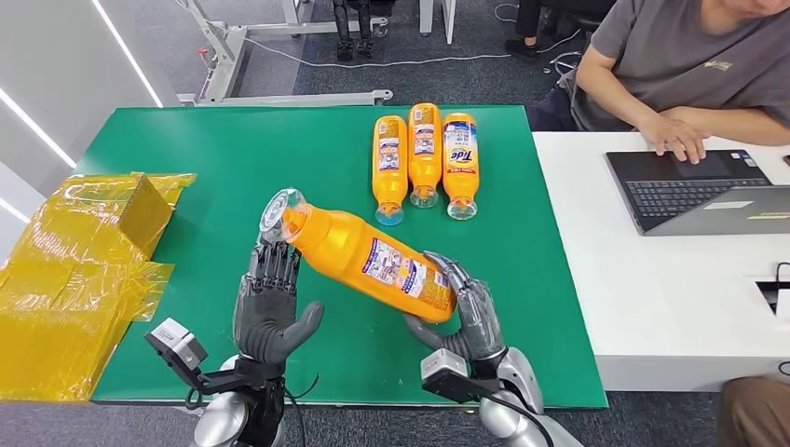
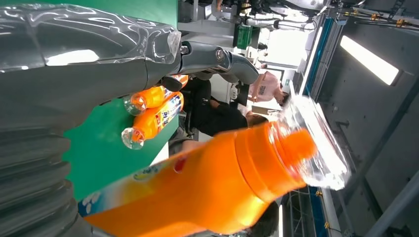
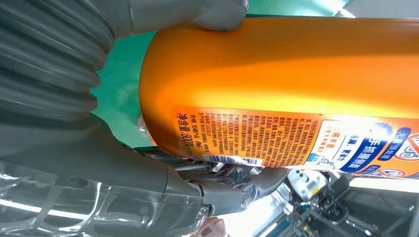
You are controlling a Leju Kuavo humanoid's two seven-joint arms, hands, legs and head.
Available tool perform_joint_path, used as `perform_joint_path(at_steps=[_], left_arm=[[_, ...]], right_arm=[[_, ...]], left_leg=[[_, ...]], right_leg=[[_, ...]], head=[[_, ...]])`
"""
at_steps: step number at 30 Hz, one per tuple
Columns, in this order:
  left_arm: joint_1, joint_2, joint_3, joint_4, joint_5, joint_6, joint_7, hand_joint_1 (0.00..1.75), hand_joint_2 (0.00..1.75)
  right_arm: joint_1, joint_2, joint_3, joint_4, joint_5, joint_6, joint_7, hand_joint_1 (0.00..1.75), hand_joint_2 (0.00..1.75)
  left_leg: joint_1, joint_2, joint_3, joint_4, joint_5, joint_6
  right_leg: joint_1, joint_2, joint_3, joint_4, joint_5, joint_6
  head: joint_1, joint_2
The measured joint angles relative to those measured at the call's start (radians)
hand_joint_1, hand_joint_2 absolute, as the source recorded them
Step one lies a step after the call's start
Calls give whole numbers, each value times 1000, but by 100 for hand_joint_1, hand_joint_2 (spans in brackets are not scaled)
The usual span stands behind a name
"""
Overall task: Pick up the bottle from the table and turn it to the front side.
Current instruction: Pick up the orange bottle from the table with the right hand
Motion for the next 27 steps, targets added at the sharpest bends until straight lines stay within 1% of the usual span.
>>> perform_joint_path(at_steps=[6,11,16,18,23,27], left_arm=[[-3,0,0,10,-3,-7,0,0,175],[-20,0,4,32,-3,-9,0,0,175],[-37,-1,9,55,2,-14,0,0,175],[-41,-1,11,62,2,-19,0,0,175],[-54,-7,16,82,4,-33,0,0,175],[-57,-8,21,91,-6,-29,0,0,175]], right_arm=[[-56,8,37,62,-1,80,9,175,175],[-104,20,68,114,7,158,43,175,175],[-142,33,86,155,9,198,54,175,175],[-152,37,92,166,8,215,47,175,175],[-174,44,113,190,-5,298,6,175,175],[-186,46,121,205,-12,344,-7,175,175]], left_leg=[[0,0,0,0,0,0],[0,0,0,0,0,0],[0,0,0,0,0,0],[0,0,0,0,0,0],[0,0,0,0,0,0],[0,0,0,0,0,0]], right_leg=[[0,0,0,0,0,0],[0,0,0,1,0,0],[0,0,0,0,0,0],[0,0,0,0,0,0],[0,0,0,0,0,0],[0,0,0,0,0,0]], head=[[0,0],[0,0],[0,0],[0,0],[0,0],[0,0]])
